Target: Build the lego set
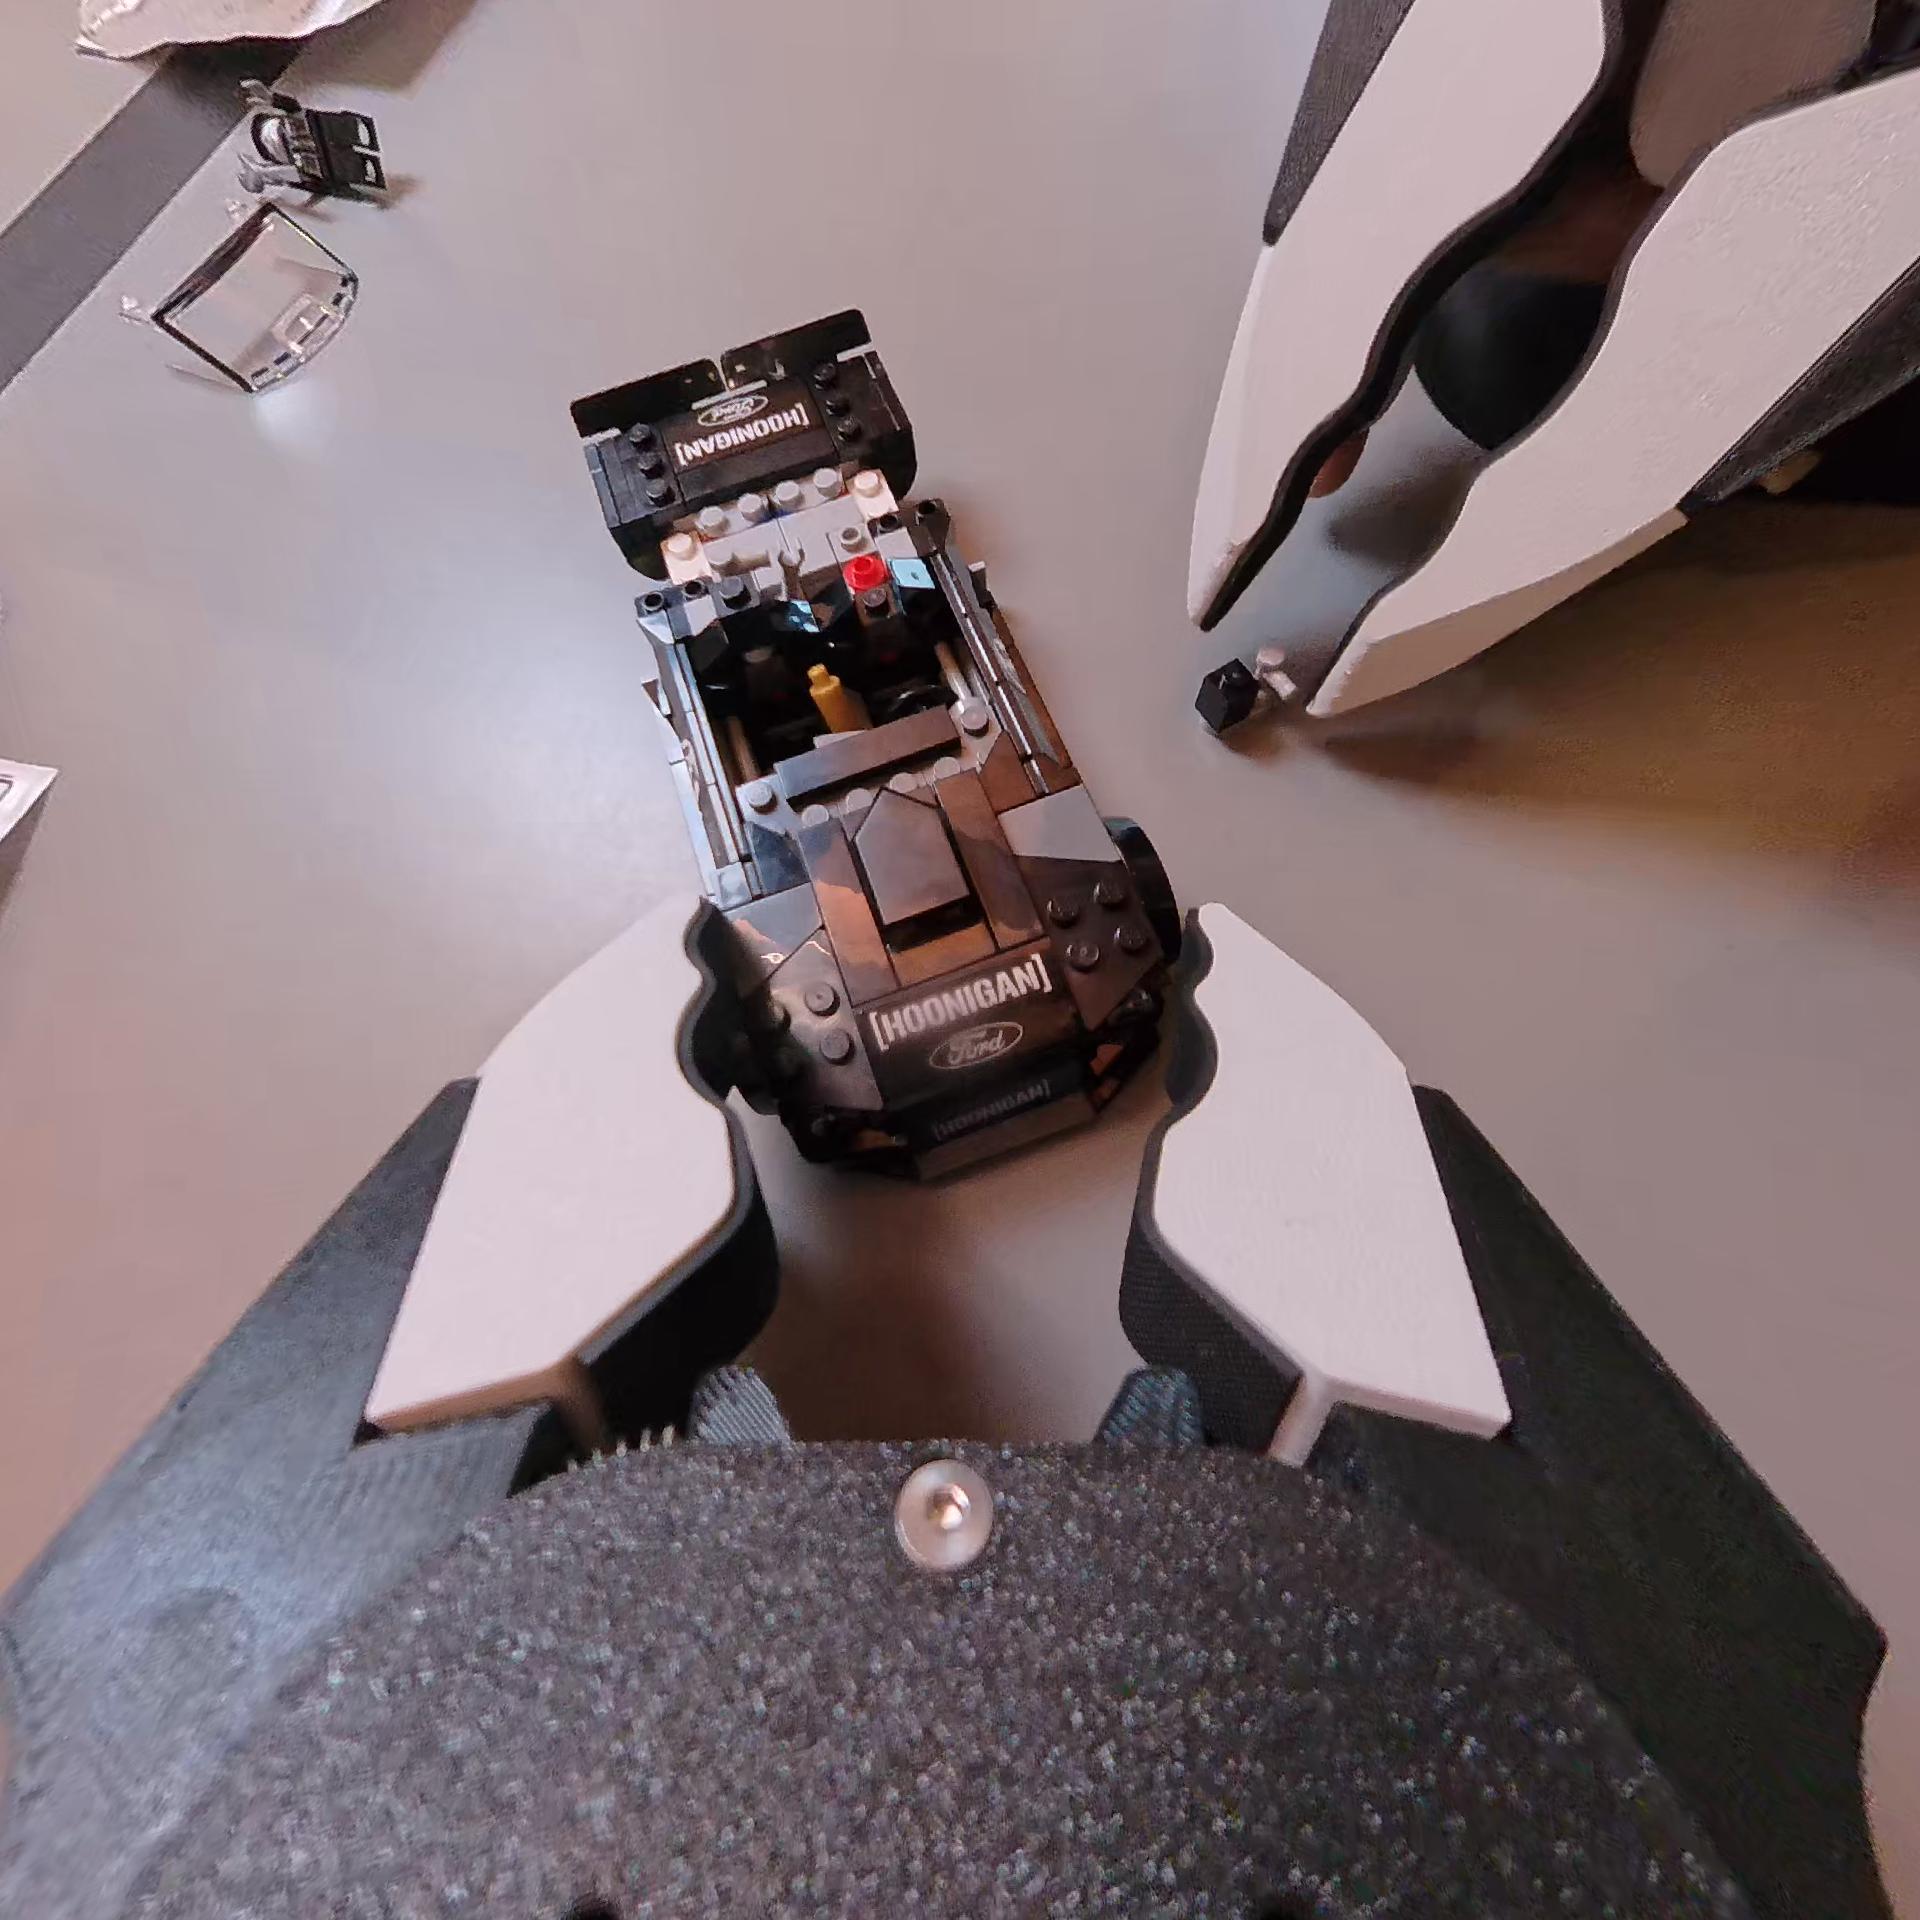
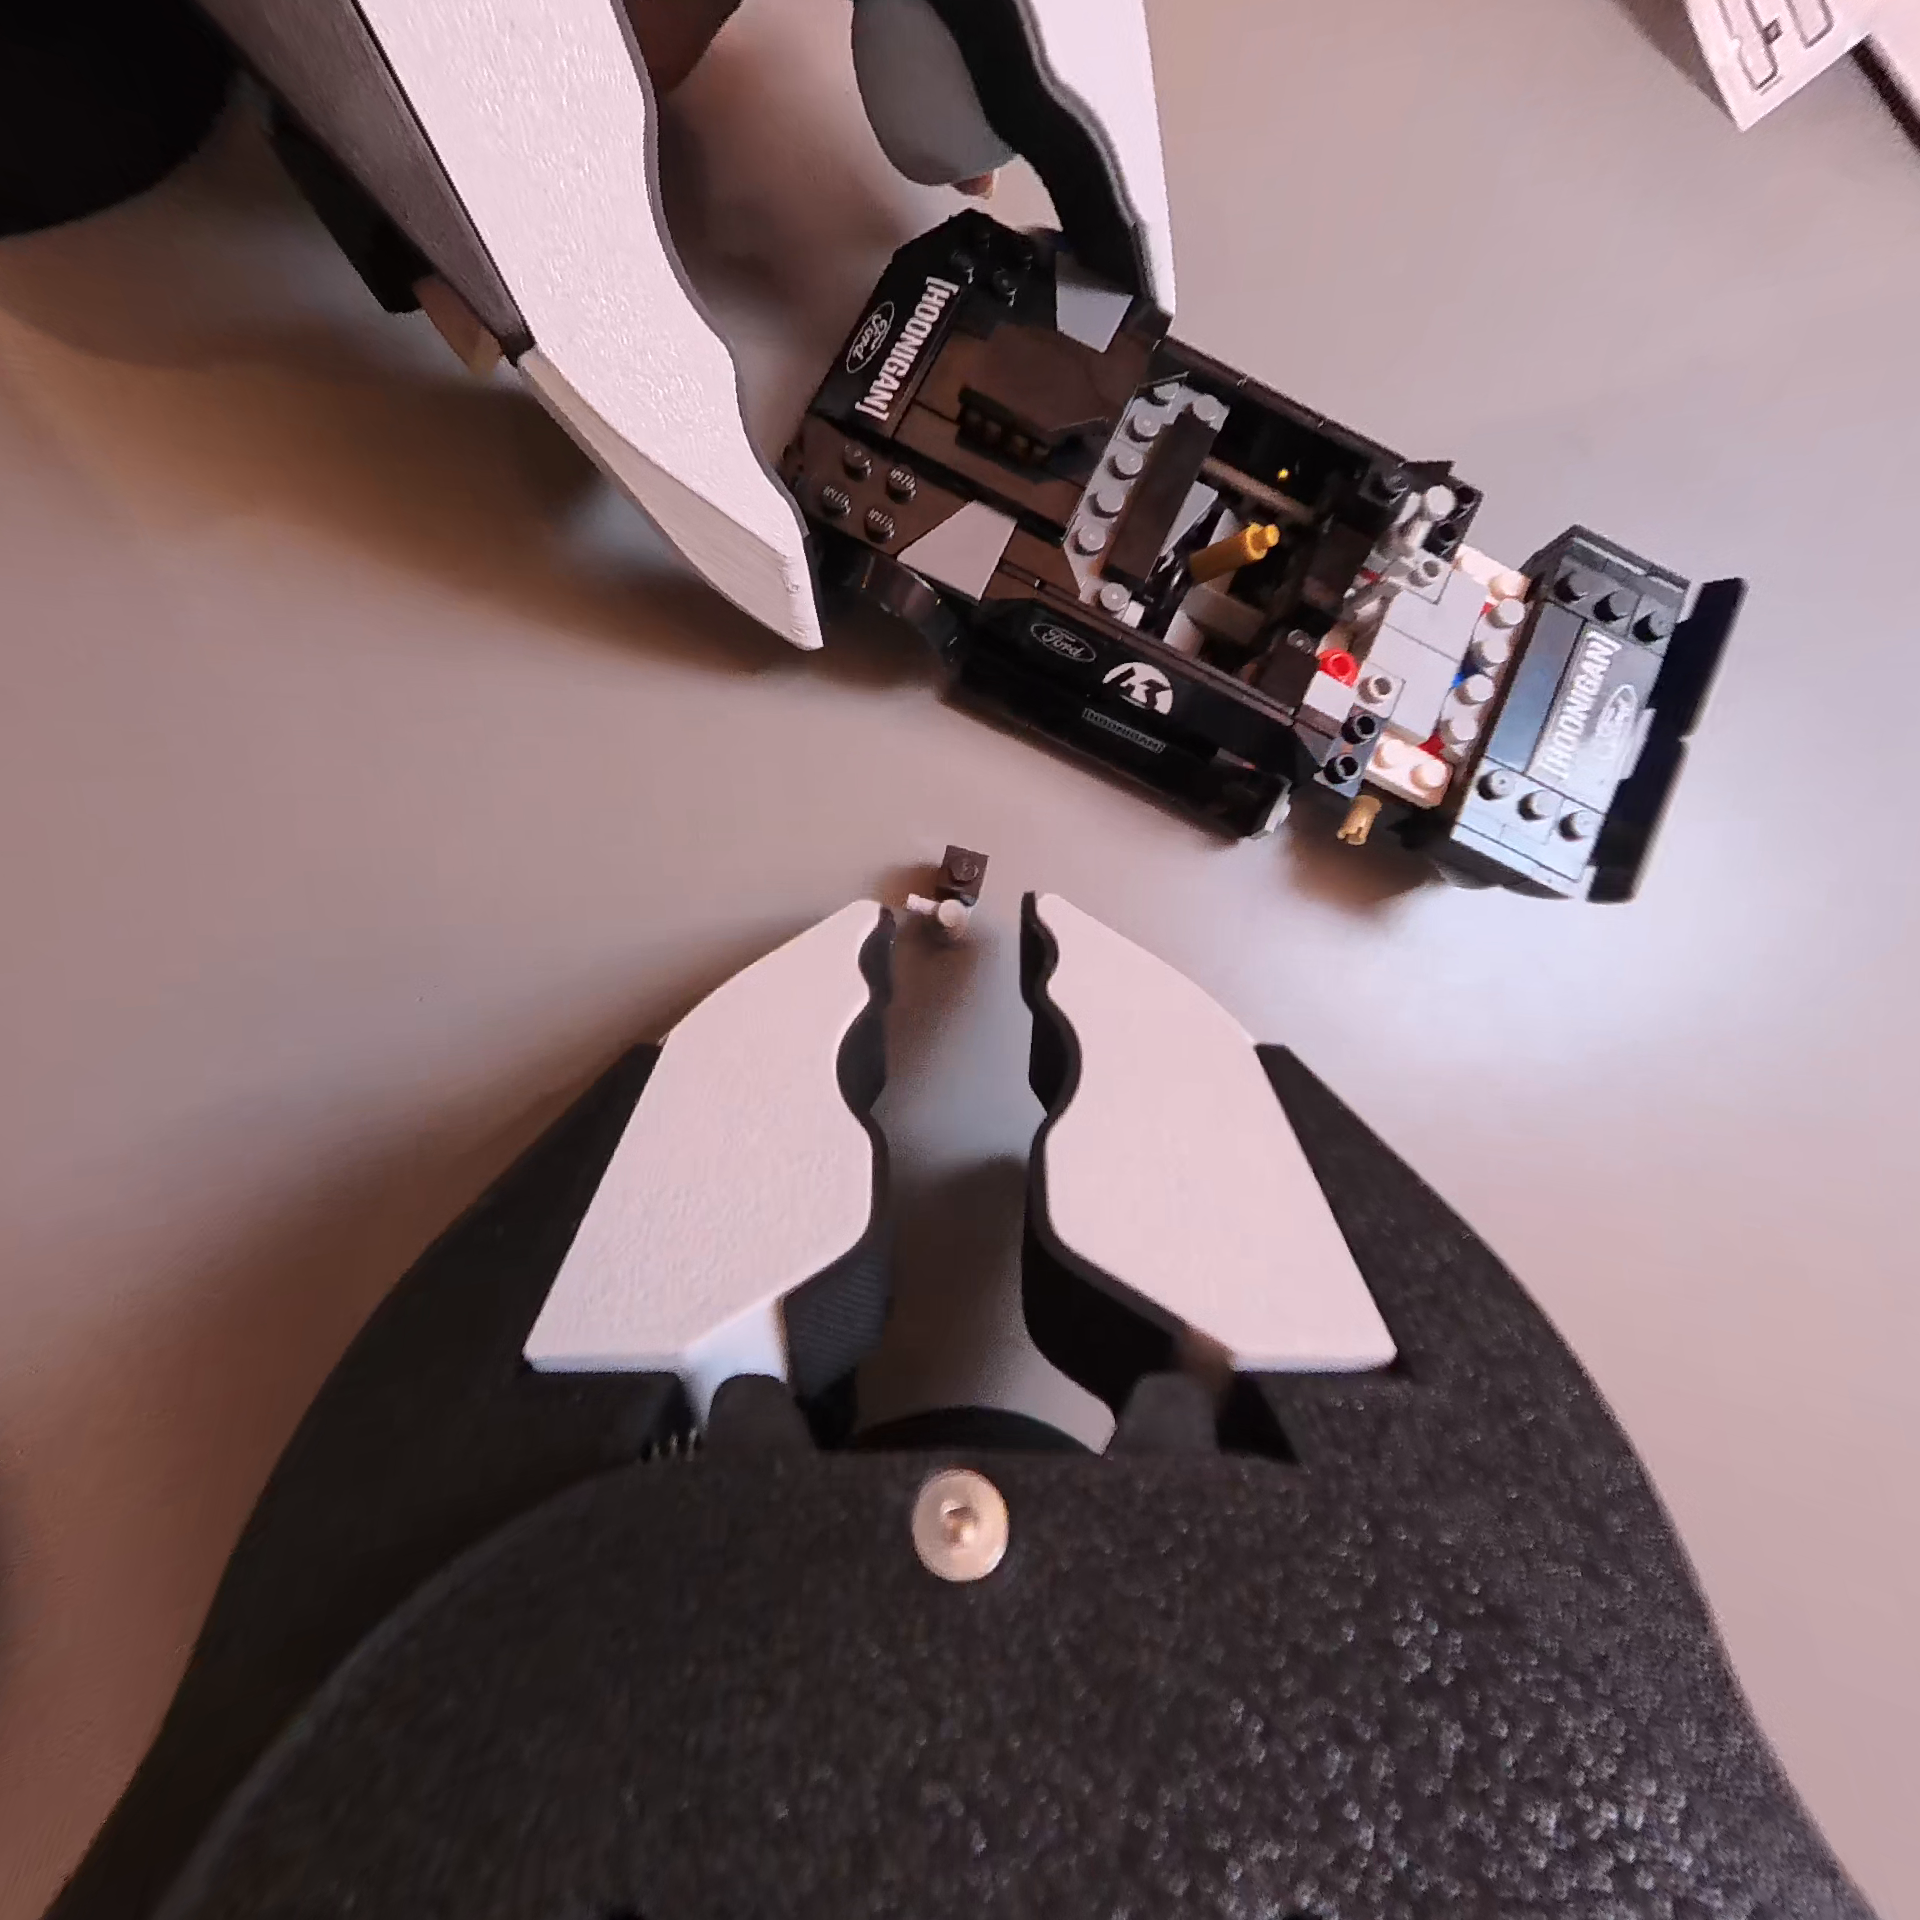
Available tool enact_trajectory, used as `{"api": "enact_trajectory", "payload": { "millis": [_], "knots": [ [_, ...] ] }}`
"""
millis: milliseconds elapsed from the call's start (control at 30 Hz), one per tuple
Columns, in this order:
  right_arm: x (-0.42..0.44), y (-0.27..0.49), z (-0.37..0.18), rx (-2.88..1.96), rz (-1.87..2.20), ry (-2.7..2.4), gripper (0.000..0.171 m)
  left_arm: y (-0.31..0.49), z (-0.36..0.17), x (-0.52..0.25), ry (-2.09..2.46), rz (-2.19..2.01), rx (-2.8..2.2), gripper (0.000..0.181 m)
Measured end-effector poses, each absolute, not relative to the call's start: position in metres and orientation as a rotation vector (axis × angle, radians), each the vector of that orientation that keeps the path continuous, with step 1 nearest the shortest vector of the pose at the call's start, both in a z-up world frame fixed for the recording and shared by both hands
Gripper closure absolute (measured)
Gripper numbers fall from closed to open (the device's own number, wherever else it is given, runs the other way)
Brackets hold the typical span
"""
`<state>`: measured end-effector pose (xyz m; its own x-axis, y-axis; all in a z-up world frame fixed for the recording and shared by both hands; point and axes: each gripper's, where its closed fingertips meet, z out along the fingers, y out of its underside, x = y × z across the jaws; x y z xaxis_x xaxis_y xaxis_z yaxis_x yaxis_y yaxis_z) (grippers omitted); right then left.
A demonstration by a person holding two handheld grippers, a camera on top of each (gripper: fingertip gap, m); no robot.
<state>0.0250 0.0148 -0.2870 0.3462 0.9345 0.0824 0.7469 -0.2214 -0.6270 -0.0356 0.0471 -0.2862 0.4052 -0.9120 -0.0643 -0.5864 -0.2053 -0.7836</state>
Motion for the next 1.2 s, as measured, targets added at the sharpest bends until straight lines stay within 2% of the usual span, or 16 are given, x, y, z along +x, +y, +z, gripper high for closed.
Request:
{"api": "enact_trajectory", "payload": {
  "millis": [600,867,1200],
  "knots": [
    [0.022,0.022,-0.283,-2.015,0.432,-1.441,0.157,0.045,-0.287,-0.035,1.297,-0.537,-1.903,0.099],
    [0.032,0.067,-0.244,-1.959,0.414,-1.312,0.157,0.03,-0.29,-0.033,1.378,-0.444,-1.948,0.095],
    [0.017,0.099,-0.252,-1.991,0.48,-1.415,0.157,0.026,-0.282,-0.031,1.335,-0.582,-1.939,0.099]
  ]
}}
